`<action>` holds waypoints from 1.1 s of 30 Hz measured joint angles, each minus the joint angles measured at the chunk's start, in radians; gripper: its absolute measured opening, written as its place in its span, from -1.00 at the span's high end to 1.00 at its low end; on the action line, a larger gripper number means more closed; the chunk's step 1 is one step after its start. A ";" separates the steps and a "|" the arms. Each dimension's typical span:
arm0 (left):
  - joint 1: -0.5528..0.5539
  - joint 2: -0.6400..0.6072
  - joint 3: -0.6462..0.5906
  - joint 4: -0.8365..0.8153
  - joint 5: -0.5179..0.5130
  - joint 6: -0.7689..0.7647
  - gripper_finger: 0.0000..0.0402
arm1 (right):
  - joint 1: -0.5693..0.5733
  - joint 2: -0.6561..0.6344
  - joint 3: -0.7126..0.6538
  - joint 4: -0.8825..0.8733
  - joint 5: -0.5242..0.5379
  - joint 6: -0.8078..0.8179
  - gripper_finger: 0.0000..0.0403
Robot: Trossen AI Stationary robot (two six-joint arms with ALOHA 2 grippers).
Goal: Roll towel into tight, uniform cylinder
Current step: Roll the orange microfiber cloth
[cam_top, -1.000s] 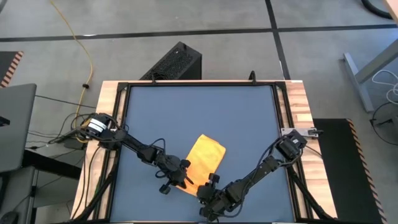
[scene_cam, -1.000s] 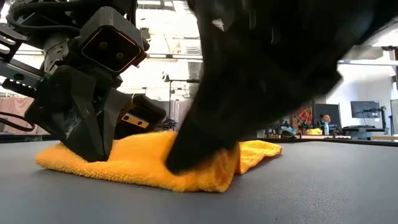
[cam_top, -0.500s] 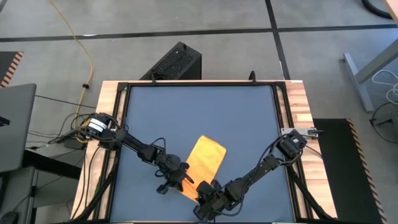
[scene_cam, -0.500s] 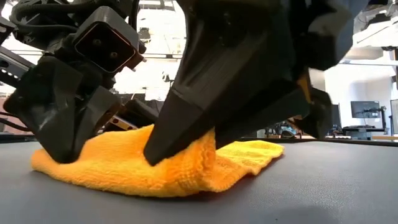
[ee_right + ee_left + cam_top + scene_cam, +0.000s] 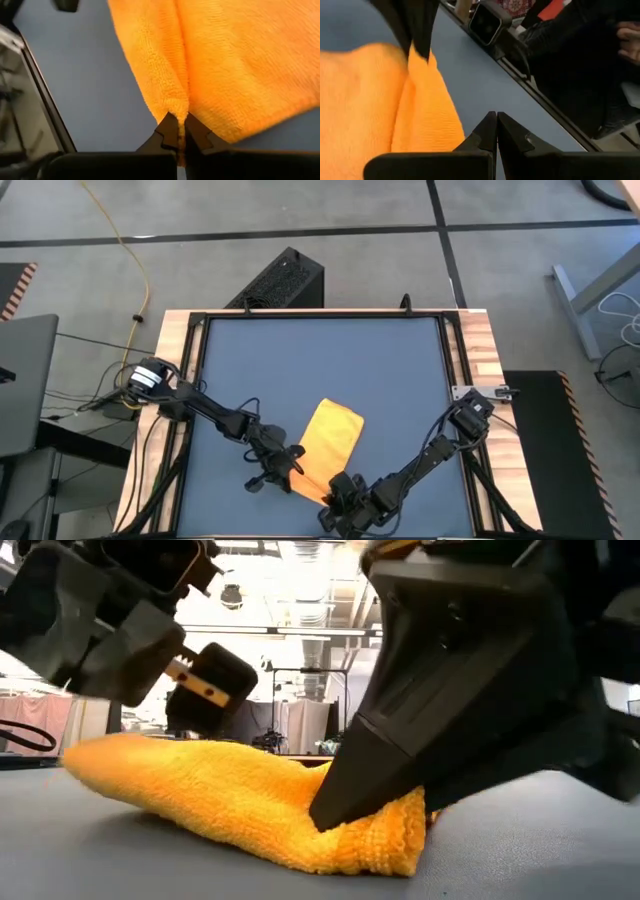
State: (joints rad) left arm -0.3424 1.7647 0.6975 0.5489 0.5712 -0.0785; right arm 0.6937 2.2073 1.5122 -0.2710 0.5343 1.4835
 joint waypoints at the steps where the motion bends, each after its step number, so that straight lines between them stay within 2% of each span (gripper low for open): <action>1: 0.000 -0.004 0.000 0.003 -0.004 0.006 1.00 | 0.002 -0.002 -0.012 0.009 0.008 0.028 0.89; 6: -0.001 -0.006 0.000 0.030 -0.104 0.018 1.00 | 0.001 -0.005 -0.071 0.120 0.029 0.055 0.89; 10: -0.016 -0.006 0.000 0.033 -0.215 0.098 1.00 | -0.006 -0.005 -0.077 0.126 0.021 0.076 0.89; 17: -0.068 -0.006 0.000 0.041 -0.218 0.347 0.94 | -0.013 -0.005 -0.077 0.122 0.018 0.080 0.89; 21: -0.117 -0.006 0.000 0.041 -0.290 0.498 0.73 | -0.013 -0.004 -0.077 0.124 0.018 0.080 0.89; 25: -0.153 -0.006 0.000 0.029 -0.394 0.590 0.41 | -0.013 -0.003 -0.077 0.126 0.017 0.083 0.89; 28: -0.165 -0.006 0.000 0.019 -0.469 0.613 0.17 | -0.013 -0.002 -0.077 0.127 0.017 0.083 0.89; 33: -0.162 0.004 0.000 -0.059 -0.482 0.617 -0.05 | -0.013 -0.001 -0.078 0.130 0.017 0.082 0.89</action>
State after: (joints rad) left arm -0.5041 1.7686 0.6979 0.4898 0.0895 0.5382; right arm 0.6804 2.2059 1.4345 -0.1413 0.5516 1.5658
